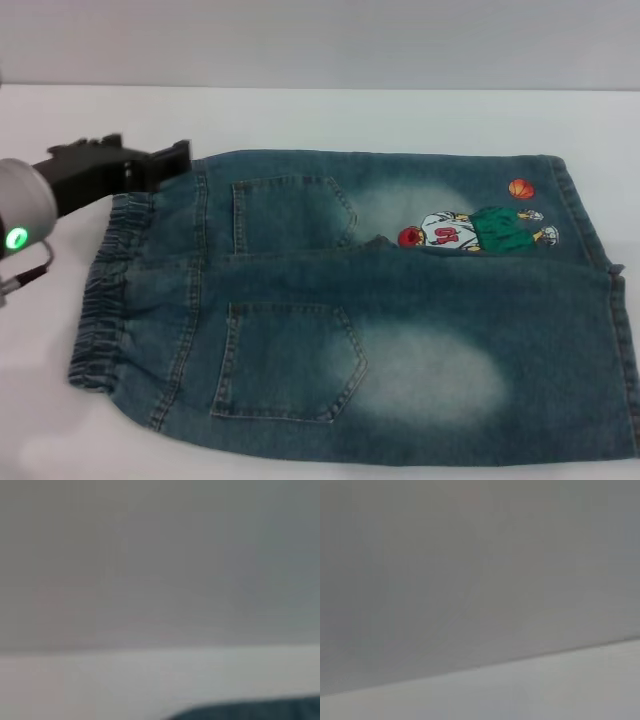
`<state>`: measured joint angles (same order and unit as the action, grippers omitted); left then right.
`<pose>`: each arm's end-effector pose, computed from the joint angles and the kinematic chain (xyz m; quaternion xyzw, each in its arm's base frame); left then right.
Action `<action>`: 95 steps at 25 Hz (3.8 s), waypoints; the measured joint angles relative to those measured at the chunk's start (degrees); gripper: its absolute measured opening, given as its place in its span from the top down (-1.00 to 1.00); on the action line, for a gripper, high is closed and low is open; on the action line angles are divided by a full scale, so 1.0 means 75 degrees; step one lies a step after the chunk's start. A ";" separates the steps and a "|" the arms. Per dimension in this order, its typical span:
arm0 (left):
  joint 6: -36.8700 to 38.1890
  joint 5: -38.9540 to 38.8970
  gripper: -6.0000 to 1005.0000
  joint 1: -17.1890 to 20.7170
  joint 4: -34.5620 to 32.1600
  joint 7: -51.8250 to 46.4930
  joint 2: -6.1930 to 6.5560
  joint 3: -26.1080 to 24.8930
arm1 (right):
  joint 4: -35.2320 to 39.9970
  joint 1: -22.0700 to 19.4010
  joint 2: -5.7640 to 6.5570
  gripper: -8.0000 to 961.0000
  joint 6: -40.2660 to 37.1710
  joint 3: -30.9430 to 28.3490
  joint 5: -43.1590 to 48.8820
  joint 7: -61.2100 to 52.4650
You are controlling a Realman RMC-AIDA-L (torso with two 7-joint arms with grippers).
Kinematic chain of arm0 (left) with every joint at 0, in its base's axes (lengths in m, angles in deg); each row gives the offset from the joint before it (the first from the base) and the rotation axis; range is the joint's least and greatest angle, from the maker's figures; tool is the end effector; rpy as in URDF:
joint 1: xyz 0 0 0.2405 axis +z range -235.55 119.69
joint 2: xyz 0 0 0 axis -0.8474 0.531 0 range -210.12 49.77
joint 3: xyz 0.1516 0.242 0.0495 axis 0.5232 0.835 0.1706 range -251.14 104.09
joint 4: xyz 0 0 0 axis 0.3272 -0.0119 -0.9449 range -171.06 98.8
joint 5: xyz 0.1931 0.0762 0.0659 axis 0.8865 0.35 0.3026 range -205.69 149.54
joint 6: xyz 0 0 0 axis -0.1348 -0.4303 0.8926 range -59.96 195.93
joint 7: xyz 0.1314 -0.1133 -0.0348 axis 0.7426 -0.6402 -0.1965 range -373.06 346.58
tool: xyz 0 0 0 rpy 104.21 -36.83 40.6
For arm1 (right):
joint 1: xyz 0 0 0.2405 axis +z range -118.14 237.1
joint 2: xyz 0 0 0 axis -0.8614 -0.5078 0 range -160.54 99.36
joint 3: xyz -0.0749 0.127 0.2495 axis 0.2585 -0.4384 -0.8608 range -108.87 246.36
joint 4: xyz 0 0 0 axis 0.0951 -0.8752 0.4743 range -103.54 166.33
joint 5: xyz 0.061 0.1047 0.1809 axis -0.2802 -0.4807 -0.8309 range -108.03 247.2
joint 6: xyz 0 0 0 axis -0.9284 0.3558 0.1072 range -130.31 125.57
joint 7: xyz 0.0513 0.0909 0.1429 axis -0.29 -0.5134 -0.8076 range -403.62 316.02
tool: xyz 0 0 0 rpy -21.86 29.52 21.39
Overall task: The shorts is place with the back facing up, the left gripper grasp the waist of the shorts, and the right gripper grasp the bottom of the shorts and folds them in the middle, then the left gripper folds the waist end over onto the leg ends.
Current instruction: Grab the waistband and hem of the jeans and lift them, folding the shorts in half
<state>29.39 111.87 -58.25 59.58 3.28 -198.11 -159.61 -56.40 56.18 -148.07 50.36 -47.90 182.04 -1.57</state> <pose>-0.2522 0.3585 -0.0026 -0.7887 -0.4158 -0.1426 0.4298 0.3483 0.3271 0.1013 -0.7198 0.4805 0.1970 0.4606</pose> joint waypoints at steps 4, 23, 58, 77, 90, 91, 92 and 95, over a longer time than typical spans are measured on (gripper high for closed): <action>-0.1667 0.0889 -0.66 -0.0404 0.0034 -0.0675 0.0006 -0.0540 | -0.0414 0.0474 0.0230 -0.47 0.1457 -0.0423 0.1144 -0.1202; -0.4982 0.2123 -0.65 -0.0711 0.0967 -0.1100 -0.0013 -0.1212 | -0.1139 0.1476 0.0411 -0.48 0.4101 -0.1080 0.2645 -0.1749; -0.6479 0.2723 -0.65 -0.1275 0.0330 -0.1966 -0.0032 -0.0366 | -0.1314 0.1341 0.0196 -0.47 0.4159 -0.1608 0.2723 -0.1671; -0.6424 0.2681 -0.64 -0.1316 0.0119 -0.1982 -0.0042 -0.0139 | -0.1435 0.1344 0.0175 -0.48 0.4267 -0.1605 0.2691 -0.1548; -0.6456 0.2593 -0.47 -0.1518 0.0204 -0.2075 -0.0027 -0.0015 | -0.1723 0.1241 0.0147 -0.47 0.4487 -0.1835 0.2546 -0.1511; -0.6469 0.2608 -0.41 -0.1542 0.0176 -0.2077 -0.0025 -0.0020 | -0.1729 0.1241 0.0148 -0.47 0.4505 -0.1880 0.2512 -0.1496; -0.6478 0.2612 -0.35 -0.1554 0.0161 -0.2077 -0.0025 -0.0021 | -0.1732 0.1241 0.0145 -0.47 0.4526 -0.1923 0.2492 -0.1481; -0.6499 0.2613 0.02 -0.1569 0.0128 -0.2079 -0.0025 -0.0019 | -0.1735 0.1237 0.0125 -0.47 0.4578 -0.2052 0.2483 -0.1447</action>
<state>-19.35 131.47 -70.02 60.54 -12.31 -198.30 -159.75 -69.41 65.47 -147.13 84.69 -63.29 200.66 -12.42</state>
